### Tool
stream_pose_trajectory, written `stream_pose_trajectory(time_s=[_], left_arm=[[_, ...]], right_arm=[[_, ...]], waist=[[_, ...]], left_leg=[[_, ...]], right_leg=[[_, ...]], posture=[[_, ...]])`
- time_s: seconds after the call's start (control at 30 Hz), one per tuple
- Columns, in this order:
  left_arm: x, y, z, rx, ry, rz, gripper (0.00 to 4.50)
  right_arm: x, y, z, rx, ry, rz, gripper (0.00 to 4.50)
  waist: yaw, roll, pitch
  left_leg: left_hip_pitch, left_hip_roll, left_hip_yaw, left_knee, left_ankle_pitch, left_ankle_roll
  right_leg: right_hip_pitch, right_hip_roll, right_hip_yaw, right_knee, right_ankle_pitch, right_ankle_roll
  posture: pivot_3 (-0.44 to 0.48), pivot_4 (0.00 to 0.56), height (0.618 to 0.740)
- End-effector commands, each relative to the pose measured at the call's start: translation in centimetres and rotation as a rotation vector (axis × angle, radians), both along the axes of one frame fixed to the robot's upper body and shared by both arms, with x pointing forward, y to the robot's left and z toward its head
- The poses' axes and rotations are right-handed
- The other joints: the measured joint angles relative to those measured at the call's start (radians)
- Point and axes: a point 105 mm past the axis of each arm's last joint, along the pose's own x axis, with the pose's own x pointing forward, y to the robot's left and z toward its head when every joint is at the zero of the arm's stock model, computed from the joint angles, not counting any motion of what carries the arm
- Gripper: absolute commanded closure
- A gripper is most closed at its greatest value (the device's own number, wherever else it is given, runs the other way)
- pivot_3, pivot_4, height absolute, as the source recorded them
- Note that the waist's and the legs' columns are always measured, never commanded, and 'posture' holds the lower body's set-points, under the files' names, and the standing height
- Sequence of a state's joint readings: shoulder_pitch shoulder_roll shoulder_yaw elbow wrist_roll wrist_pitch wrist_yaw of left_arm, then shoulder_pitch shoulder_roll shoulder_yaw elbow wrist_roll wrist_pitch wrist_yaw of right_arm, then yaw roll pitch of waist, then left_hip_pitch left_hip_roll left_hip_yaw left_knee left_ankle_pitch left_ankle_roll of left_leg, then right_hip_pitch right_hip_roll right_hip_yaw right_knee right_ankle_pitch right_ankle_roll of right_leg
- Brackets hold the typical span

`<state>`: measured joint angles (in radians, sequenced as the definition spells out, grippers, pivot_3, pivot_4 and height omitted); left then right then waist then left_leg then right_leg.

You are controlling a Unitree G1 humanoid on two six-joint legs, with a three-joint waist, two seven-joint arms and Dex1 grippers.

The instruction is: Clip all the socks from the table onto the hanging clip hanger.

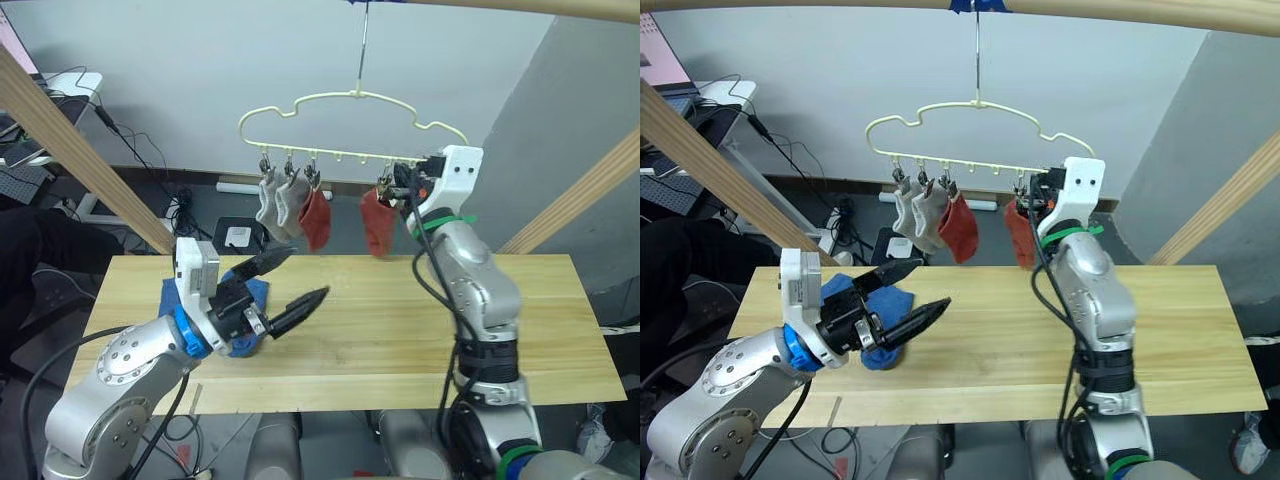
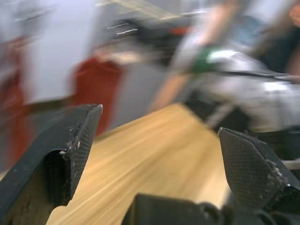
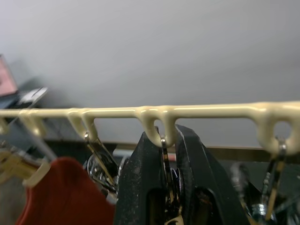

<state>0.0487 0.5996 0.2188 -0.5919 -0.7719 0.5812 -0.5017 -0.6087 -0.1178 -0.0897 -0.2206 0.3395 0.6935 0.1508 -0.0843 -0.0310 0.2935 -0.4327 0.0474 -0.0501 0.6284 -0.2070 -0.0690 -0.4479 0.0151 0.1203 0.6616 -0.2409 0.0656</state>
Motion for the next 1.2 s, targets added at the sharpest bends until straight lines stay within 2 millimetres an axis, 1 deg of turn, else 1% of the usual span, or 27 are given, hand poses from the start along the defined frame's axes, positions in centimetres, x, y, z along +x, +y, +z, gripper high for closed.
stream_pose_trajectory(time_s=[0.03, 0.07, 0.13, 0.2, 0.37, 0.4, 0.47, 0.5, 0.57, 0.67, 0.7, 0.77, 0.83, 0.93, 1.2], left_arm=[[1.2, 3.9, -1.8, 0.078, 0.051, 0.174, 0.00], [1.4, 4.7, -2.2, 0.100, 0.061, 0.198, 0.00], [2.3, 7.0, -4.7, 0.210, 0.135, 0.275, 0.00], [3.0, 8.0, -6.7, 0.266, 0.182, 0.316, 0.00], [4.3, 7.8, -9.9, 0.353, 0.231, 0.318, 0.00], [4.5, 7.9, -10.5, 0.396, 0.235, 0.316, 0.00], [5.0, 8.5, -11.7, 0.445, 0.254, 0.342, 0.00], [5.2, 9.0, -12.4, 0.499, 0.260, 0.351, 0.00], [5.5, 9.7, -12.9, 0.547, 0.263, 0.371, 0.00], [5.9, 10.1, -13.1, 0.543, 0.260, 0.391, 0.00], [5.8, 9.8, -13.5, 0.540, 0.276, 0.365, 0.00], [5.5, 8.8, -14.8, 0.517, 0.339, 0.290, 0.00], [5.3, 8.1, -15.6, 0.476, 0.385, 0.235, 0.00], [5.2, 7.8, -15.8, 0.472, 0.391, 0.203, 0.53], [4.9, 6.7, -15.7, 0.479, 0.362, 0.140, 2.67]], right_arm=[[-0.7, -0.1, 0.3, -0.031, 0.013, 0.108, 4.24], [-0.8, -0.3, 0.3, -0.041, 0.014, 0.119, 4.24], [-0.9, -0.3, 0.5, -0.078, 0.024, 0.176, 4.24], [-1.0, -0.2, 0.5, -0.090, 0.040, 0.218, 4.24], [-0.8, -0.3, 0.9, -0.070, 0.082, 0.249, 4.24], [-0.8, -0.3, 1.0, -0.079, 0.081, 0.255, 4.24], [-0.6, -0.6, 1.4, -0.088, 0.080, 0.253, 4.24], [-0.6, -0.7, 1.5, -0.097, 0.077, 0.251, 4.24], [-0.6, -0.9, 1.8, -0.100, 0.076, 0.246, 4.24], [-0.5, -1.1, 1.9, -0.094, 0.078, 0.241, 4.24], [-0.5, -1.1, 1.9, -0.099, 0.078, 0.241, 4.24], [-0.7, -1.2, 1.8, -0.101, 0.082, 0.237, 4.24], [-0.9, -1.2, 1.7, -0.100, 0.089, 0.235, 4.24], [-0.9, -1.3, 1.7, -0.101, 0.091, 0.230, 4.27], [-1.0, -1.2, 1.4, -0.104, 0.100, 0.233, 4.27]], waist=[[-0.001, 0.000, 0.000], [-0.002, 0.000, 0.000], [-0.001, 0.001, 0.000], [-0.001, 0.001, 0.001], [0.002, 0.001, 0.002], [0.001, 0.001, 0.002], [0.001, 0.001, 0.002], [0.000, 0.002, 0.002], [-0.002, 0.002, 0.002], [-0.002, 0.001, 0.002], [-0.003, 0.002, 0.002], [-0.003, 0.002, 0.002], [-0.002, 0.002, 0.002], [-0.003, 0.002, 0.002], [-0.005, 0.003, 0.003]], left_leg=[[0.000, 0.000, 0.000, 0.000, 0.000, 0.000], [0.000, 0.000, 0.000, 0.000, 0.000, 0.000], [0.000, 0.000, 0.000, 0.000, 0.000, 0.000], [0.000, 0.000, 0.000, 0.000, 0.000, 0.000], [-0.001, -0.001, 0.001, -0.001, 0.000, 0.000], [-0.001, 0.000, 0.001, -0.001, 0.000, 0.000], [-0.001, 0.000, 0.001, -0.001, 0.000, 0.000], [-0.001, 0.000, 0.001, -0.001, 0.000, 0.000], [-0.001, 0.000, 0.001, -0.001, 0.000, 0.000], [-0.001, 0.000, 0.001, -0.001, 0.000, 0.000], [-0.001, 0.000, 0.001, -0.001, 0.000, 0.000], [-0.001, 0.000, 0.001, -0.001, 0.000, 0.000], [-0.001, 0.000, 0.001, -0.001, 0.000, 0.000], [-0.001, -0.001, 0.002, 0.000, 0.000, 0.000], [0.000, 0.000, 0.001, 0.000, 0.000, 0.000]], right_leg=[[0.000, 0.000, 0.000, 0.000, 0.000, 0.000], [0.000, 0.000, 0.000, 0.000, 0.000, 0.000], [0.000, 0.000, 0.000, 0.000, 0.000, 0.000], [0.000, 0.000, 0.000, -0.001, 0.000, 0.000], [0.000, -0.001, 0.001, -0.002, 0.000, 0.000], [0.000, -0.001, 0.001, -0.002, 0.000, 0.000], [0.000, -0.001, 0.000, -0.002, 0.000, 0.000], [-0.001, -0.001, 0.001, -0.001, 0.000, 0.000], [-0.001, 0.000, 0.000, -0.001, 0.000, 0.000], [-0.001, 0.000, 0.001, -0.001, 0.000, 0.000], [-0.001, 0.000, 0.001, -0.001, 0.000, 0.000], [-0.001, 0.000, 0.001, 0.000, 0.000, 0.000], [-0.001, 0.000, 0.001, 0.000, 0.000, 0.000], [0.000, -0.001, 0.001, 0.000, 0.000, 0.001], [0.000, -0.001, 0.001, 0.001, 0.000, 0.001]], posture=[[-0.059, 0.298, 0.740], [-0.059, 0.298, 0.740], [-0.064, 0.305, 0.740], [-0.061, 0.305, 0.740], [-0.080, 0.312, 0.740], [-0.080, 0.312, 0.740], [-0.080, 0.312, 0.740], [-0.099, 0.316, 0.740], [-0.106, 0.318, 0.740], [-0.106, 0.318, 0.740], [-0.121, 0.322, 0.740], [-0.121, 0.322, 0.740], [-0.126, 0.322, 0.740], [-0.129, 0.323, 0.740], [-0.124, 0.320, 0.740]])
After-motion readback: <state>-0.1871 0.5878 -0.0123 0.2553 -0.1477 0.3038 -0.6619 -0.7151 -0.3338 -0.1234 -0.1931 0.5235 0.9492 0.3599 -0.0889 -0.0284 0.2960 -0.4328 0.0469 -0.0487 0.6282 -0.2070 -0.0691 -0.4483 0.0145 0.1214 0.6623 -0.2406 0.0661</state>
